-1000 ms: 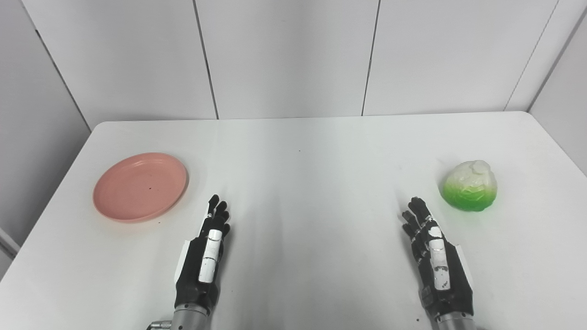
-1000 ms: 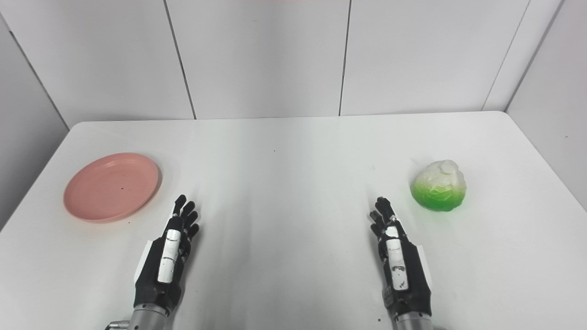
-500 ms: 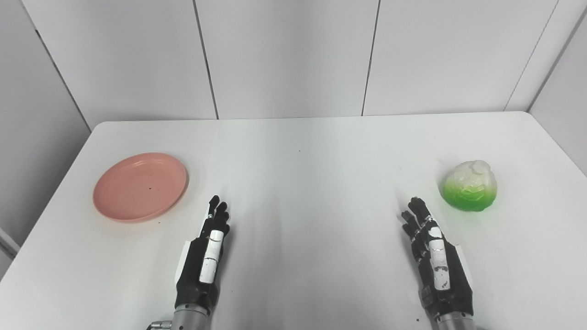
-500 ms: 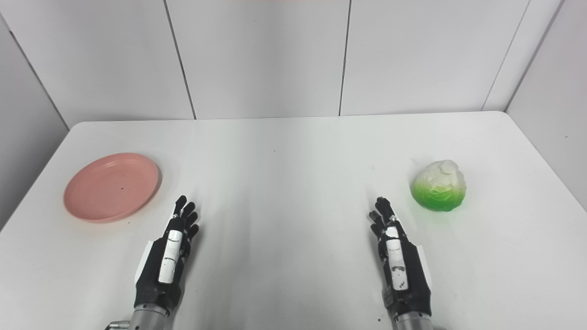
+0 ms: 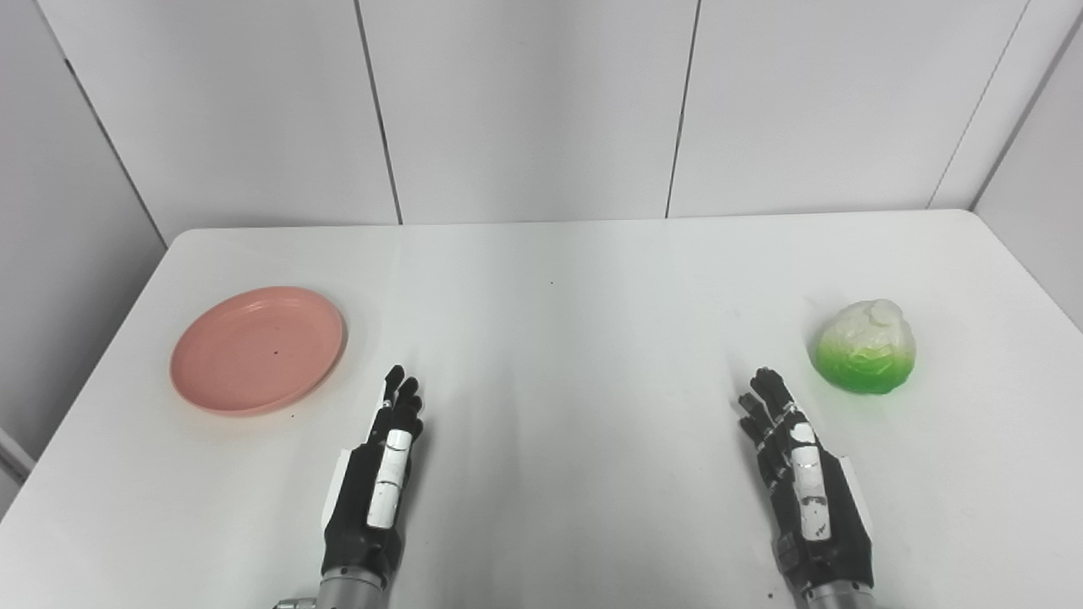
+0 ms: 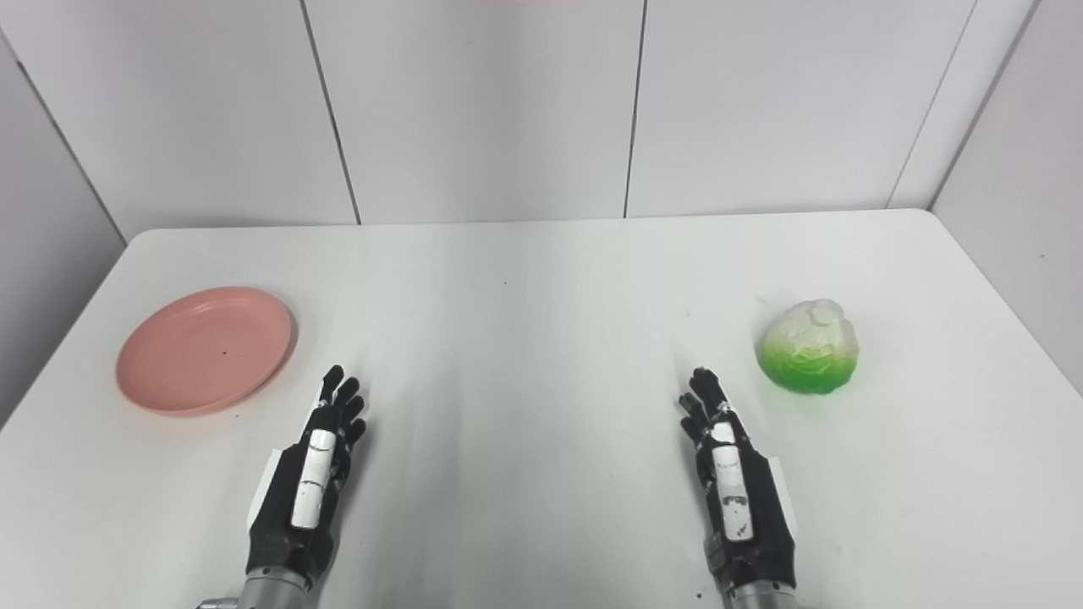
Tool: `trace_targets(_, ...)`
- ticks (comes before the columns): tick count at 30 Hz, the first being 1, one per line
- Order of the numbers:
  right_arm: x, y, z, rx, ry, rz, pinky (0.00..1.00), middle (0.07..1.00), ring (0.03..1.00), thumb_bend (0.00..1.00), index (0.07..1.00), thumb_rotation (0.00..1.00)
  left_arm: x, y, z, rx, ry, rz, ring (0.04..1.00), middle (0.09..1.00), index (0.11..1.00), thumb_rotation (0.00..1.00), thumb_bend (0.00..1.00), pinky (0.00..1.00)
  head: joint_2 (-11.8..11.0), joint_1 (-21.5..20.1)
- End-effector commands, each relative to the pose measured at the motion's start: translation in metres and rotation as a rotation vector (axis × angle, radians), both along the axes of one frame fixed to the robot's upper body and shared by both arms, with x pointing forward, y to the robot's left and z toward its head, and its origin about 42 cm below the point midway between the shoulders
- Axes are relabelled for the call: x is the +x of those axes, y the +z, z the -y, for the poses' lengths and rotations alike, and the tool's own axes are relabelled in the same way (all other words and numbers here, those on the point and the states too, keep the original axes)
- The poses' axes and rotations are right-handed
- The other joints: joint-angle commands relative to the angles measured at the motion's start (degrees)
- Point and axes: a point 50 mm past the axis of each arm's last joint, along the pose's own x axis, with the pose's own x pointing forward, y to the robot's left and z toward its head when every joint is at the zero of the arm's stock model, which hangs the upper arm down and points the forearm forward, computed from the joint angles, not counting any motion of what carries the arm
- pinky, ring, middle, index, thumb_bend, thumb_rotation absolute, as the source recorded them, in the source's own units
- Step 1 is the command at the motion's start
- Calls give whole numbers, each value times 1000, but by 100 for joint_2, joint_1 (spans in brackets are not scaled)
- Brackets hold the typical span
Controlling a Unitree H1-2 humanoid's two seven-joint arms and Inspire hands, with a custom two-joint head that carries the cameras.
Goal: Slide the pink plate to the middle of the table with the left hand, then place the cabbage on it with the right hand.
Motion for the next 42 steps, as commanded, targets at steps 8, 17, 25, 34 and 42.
trace_targets(8, -9, -18, 22, -7, -4, -4, 981, 958, 941, 872, 921, 932, -10, -18, 14, 27, 3, 30, 990, 1000, 1000, 944, 768, 1000, -400, 649)
trace_targets(17, -7, -35, 39, -7, 1, -9, 987, 959, 937, 863, 928, 961, -9, -29, 29, 44, 13, 44, 985, 995, 1000, 958, 736, 1000, -692, 1058)
trace_targets(25, -6, -41, 41, -9, 6, -12, 1000, 965, 945, 870, 934, 971, -9, -28, 29, -17, 47, 95, 974, 980, 1000, 947, 802, 1000, -719, 1083)
trace_targets(34, -7, -43, 42, -12, 9, -14, 1000, 964, 942, 878, 932, 959, 8, 5, 11, -43, 113, 293, 949, 955, 998, 937, 932, 977, -699, 1083)
trace_targets(42, -6, -48, 40, -10, 14, -22, 988, 952, 928, 898, 917, 942, 63, 75, -35, 92, 150, 573, 870, 879, 873, 969, 1000, 866, -784, 1040)
